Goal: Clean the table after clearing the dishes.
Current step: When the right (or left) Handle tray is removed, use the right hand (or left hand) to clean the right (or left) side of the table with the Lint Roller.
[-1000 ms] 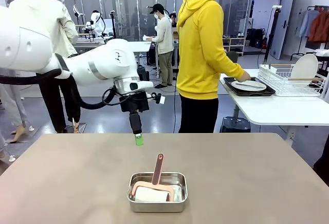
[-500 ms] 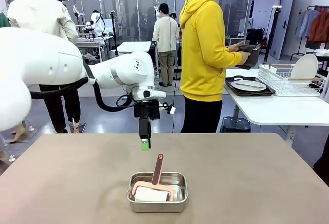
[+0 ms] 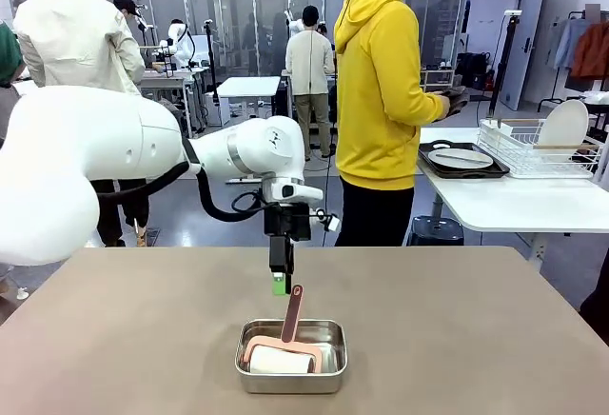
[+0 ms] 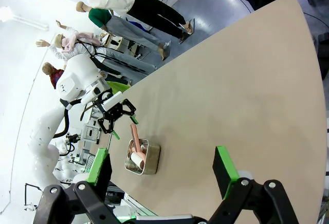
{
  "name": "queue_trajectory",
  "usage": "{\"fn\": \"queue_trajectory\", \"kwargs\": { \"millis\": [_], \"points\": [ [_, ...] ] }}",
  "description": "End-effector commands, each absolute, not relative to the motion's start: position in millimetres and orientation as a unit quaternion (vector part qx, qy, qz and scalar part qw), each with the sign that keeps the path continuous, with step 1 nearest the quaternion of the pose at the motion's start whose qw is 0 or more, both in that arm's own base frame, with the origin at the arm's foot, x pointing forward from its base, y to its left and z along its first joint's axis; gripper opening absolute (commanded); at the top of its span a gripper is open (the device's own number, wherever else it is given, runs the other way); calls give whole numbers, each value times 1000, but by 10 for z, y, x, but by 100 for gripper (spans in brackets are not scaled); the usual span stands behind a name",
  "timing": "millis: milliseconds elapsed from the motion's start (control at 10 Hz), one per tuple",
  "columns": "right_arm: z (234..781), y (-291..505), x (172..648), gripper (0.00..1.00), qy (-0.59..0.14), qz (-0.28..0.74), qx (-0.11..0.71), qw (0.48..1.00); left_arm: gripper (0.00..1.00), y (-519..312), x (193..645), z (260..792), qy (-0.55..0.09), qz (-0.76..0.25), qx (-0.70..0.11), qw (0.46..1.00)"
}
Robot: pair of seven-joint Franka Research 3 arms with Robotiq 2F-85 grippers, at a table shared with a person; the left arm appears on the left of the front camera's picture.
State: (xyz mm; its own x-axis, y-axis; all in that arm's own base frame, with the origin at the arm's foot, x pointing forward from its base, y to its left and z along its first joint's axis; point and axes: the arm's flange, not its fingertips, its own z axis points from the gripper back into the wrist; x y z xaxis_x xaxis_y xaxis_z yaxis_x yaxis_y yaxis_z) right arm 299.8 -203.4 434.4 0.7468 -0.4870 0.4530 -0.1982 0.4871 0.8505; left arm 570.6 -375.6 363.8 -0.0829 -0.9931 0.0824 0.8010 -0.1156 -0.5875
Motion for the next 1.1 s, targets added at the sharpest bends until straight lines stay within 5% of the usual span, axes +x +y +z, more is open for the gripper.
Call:
{"fn": "queue_trajectory", "kwargs": {
  "millis": [0, 500, 600, 900, 1000],
  "points": [
    [4351, -2041, 2968, 100, -345, -82, 498, 791, 100, -3867, 5768, 3662, 222, -720, -231, 615],
    [4351, -2041, 2968, 100, -345, -82, 498, 791, 100, -4005, 5703, 3526, 240, -715, -224, 617],
    [4351, -2041, 2968, 100, -345, -82, 498, 791, 91, -4022, 5695, 3535, 238, -715, -224, 617],
    [4351, -2041, 2968, 100, -345, -82, 498, 791, 0, -4063, 5669, 3531, 240, -714, -225, 618],
    [4351, -2041, 2968, 100, -345, -82, 498, 791, 0, -4073, 5665, 3530, 243, -715, -224, 617]
  ]
}}
